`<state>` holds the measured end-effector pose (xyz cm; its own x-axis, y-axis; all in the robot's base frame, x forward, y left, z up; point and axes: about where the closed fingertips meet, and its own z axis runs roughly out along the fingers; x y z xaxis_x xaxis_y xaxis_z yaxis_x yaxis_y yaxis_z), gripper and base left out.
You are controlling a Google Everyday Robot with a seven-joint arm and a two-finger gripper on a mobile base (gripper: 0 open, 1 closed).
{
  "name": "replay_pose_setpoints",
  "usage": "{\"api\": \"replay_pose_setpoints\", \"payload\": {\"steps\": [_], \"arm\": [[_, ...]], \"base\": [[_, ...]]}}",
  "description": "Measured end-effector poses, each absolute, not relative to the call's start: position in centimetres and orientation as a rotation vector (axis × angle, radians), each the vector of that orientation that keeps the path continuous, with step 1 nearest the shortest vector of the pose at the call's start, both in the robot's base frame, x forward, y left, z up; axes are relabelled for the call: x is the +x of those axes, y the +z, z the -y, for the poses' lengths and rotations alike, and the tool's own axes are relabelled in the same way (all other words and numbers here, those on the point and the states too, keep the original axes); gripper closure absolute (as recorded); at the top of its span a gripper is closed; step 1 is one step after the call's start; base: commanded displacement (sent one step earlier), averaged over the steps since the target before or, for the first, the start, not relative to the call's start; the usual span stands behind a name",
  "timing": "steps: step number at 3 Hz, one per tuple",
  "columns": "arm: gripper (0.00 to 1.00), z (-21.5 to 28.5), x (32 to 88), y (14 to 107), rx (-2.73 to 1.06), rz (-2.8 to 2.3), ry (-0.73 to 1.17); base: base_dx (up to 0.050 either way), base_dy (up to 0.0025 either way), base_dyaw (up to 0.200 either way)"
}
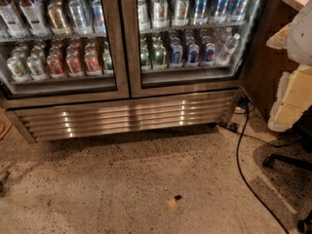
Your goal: Open right fridge door
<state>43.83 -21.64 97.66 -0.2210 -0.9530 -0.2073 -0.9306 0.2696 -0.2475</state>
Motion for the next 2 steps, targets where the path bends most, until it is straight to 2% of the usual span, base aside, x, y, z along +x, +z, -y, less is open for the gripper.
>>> {"api": "replay_pose_setpoints", "payload": {"steps": [2], "arm": [[0.0, 21.64, 43.83, 97.66, -1.724, -2.23, -0.1]], "base": [[0.05, -0.00001, 0.0]]}}
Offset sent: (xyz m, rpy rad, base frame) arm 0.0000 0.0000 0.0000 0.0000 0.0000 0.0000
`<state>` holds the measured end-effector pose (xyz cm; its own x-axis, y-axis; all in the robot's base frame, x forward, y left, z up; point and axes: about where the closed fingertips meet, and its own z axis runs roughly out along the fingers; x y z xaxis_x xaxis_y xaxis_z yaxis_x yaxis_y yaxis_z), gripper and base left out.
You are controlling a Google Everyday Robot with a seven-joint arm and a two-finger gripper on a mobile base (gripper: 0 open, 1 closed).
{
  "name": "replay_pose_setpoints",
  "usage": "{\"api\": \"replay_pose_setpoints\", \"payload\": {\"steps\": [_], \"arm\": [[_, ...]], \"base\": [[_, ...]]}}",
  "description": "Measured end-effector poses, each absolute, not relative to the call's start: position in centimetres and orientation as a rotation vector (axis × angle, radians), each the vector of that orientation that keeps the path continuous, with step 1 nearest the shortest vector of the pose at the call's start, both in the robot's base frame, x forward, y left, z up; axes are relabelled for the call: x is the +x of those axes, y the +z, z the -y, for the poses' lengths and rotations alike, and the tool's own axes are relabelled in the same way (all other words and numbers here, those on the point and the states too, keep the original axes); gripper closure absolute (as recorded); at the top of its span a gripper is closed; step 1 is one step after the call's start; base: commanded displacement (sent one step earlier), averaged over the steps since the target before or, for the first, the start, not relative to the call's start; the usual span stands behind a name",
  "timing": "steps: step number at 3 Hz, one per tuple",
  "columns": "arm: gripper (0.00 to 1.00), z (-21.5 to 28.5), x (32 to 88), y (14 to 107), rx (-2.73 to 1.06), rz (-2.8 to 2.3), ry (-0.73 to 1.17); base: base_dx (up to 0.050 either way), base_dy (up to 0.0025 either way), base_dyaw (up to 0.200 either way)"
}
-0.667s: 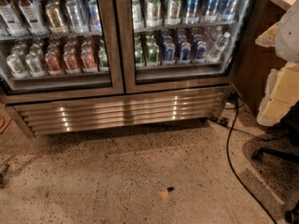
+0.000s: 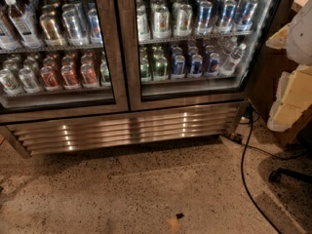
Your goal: Open right fridge door
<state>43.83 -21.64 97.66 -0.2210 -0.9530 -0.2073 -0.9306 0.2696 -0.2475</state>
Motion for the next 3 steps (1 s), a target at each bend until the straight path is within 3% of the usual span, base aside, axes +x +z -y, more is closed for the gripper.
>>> {"api": "replay_pose_setpoints", "payload": {"steps": [3], "arm": [[0.0, 21.64, 43.83, 97.66, -1.724, -2.23, -0.1]], "base": [[0.05, 0.00002, -0.001]]}}
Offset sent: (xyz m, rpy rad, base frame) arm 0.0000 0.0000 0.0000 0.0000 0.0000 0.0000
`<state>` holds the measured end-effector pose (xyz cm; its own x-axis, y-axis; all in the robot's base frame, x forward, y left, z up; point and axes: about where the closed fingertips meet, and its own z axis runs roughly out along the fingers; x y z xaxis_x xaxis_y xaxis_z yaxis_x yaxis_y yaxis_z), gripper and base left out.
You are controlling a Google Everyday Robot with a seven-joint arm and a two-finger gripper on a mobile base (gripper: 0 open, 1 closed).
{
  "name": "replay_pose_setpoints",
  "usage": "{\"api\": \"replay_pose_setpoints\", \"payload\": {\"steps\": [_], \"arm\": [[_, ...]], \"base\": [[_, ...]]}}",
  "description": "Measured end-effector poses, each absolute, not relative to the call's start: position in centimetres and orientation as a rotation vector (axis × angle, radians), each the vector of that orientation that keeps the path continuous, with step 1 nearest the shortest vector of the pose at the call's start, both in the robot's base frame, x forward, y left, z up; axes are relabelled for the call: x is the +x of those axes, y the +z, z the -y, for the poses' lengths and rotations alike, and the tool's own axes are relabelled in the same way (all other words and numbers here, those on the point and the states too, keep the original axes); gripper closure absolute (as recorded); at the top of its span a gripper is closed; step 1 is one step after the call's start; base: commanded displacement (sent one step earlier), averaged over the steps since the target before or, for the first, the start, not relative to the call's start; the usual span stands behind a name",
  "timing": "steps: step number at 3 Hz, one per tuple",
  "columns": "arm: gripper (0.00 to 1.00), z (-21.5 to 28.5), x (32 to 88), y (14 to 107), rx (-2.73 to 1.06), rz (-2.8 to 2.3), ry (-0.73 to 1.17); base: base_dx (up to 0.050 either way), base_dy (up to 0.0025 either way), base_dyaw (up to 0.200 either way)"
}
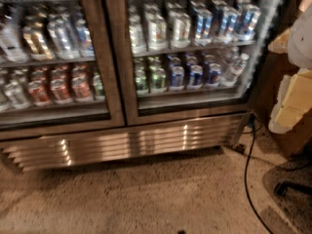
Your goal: Open right fridge door
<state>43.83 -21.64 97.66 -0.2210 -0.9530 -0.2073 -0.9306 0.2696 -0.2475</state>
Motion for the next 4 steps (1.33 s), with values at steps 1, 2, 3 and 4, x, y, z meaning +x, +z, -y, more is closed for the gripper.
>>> {"api": "replay_pose_setpoints", "payload": {"steps": [1, 2, 3, 4], "arm": [[0.0, 21.64, 43.84, 97.69, -1.723, -2.229, -0.101], [0.0, 21.64, 43.84, 97.69, -1.723, -2.229, -0.101], [0.0, 21.64, 43.84, 97.7, -1.722, -2.229, -0.102], [0.0, 21.62, 43.86, 97.75, -1.722, -2.227, -0.103]], "base": [[0.05, 0.00016, 0.001], [0.046, 0.00184, 0.08], [0.048, -0.00001, -0.005], [0.051, -0.00006, 0.003]]}}
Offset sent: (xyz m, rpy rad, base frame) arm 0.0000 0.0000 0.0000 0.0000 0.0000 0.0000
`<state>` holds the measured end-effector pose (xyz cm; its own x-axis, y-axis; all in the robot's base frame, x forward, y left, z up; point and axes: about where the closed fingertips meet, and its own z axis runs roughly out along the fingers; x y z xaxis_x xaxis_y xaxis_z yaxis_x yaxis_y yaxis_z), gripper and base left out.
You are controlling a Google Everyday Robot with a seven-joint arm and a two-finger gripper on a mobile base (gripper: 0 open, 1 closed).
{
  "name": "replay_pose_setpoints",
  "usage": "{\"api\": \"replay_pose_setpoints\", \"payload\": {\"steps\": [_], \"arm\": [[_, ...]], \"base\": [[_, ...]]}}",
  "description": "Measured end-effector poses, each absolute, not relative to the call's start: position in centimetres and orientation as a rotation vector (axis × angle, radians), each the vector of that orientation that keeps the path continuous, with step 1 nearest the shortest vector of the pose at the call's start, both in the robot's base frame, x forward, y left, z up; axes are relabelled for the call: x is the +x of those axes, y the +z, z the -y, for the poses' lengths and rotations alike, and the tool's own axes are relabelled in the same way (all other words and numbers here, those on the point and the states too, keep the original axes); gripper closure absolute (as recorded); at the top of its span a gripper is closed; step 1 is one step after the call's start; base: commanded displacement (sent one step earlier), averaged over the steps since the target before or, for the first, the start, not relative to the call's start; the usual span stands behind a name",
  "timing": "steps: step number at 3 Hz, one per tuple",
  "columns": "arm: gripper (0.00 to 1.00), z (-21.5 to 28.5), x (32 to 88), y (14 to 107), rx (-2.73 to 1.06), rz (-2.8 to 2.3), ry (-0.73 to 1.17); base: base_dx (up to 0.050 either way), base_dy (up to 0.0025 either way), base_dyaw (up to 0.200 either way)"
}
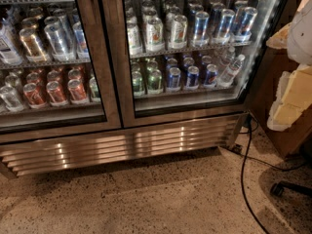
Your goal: Open right fridge door
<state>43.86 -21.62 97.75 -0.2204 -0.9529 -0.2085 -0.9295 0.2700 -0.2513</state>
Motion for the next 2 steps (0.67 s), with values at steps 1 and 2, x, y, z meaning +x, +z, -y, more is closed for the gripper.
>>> {"api": "replay_pose_setpoints", "payload": {"steps": [1, 2], "arm": [[0.0, 21.62, 43.86, 97.75, -1.722, -2.227, -0.103], [0.0, 21.62, 43.86, 97.75, -1.722, -2.227, -0.103]], "base": [[0.05, -0.00001, 0.0], [0.049, 0.00044, 0.004]]}}
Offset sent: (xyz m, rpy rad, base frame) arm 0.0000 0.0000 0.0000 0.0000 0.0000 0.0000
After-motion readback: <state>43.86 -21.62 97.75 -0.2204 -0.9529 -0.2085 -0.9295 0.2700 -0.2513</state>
